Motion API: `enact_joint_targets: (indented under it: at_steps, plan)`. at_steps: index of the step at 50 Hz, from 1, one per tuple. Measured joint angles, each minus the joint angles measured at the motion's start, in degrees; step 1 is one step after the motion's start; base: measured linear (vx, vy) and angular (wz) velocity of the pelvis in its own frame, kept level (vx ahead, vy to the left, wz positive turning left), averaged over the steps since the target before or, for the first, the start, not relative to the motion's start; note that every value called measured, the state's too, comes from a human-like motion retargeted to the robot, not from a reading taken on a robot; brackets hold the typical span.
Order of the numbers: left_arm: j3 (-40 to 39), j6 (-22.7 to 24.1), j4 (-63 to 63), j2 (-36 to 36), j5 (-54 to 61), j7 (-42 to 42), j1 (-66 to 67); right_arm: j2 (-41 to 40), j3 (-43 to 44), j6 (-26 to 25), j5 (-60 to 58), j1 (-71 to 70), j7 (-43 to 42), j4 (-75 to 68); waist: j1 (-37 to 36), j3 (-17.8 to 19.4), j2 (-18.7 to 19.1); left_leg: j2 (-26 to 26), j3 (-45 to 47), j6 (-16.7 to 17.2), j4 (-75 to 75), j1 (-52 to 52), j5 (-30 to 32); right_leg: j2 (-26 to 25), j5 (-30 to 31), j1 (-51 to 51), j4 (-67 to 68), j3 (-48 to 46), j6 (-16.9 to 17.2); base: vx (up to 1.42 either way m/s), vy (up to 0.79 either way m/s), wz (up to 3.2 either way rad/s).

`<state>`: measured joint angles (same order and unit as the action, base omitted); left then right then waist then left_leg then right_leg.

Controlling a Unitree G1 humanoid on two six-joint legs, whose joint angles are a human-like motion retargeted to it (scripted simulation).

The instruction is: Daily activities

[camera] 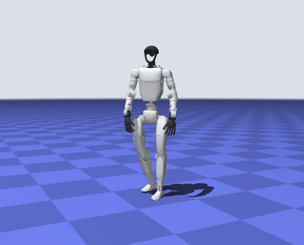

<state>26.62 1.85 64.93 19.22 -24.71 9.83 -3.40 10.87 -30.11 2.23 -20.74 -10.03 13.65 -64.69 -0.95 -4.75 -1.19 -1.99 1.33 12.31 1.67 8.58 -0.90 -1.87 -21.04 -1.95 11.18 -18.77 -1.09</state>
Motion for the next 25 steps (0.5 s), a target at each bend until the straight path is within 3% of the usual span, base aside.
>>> enact_joint_targets:
  at_steps: [25]
  plan:
    - [1.7, 0.4, -0.5, -0.3, -1.3, -1.0, 1.6, 2.1, -1.9, 0.4, -0.6, 1.2, -1.5, 4.3, 1.6, -0.2, -0.3, -0.2, 0.9, -0.8, 1.4, -0.7, -0.2, 0.8, -0.7, 1.4, 2.4, 0.3, 0.4, 0.00, 0.00, 0.00]
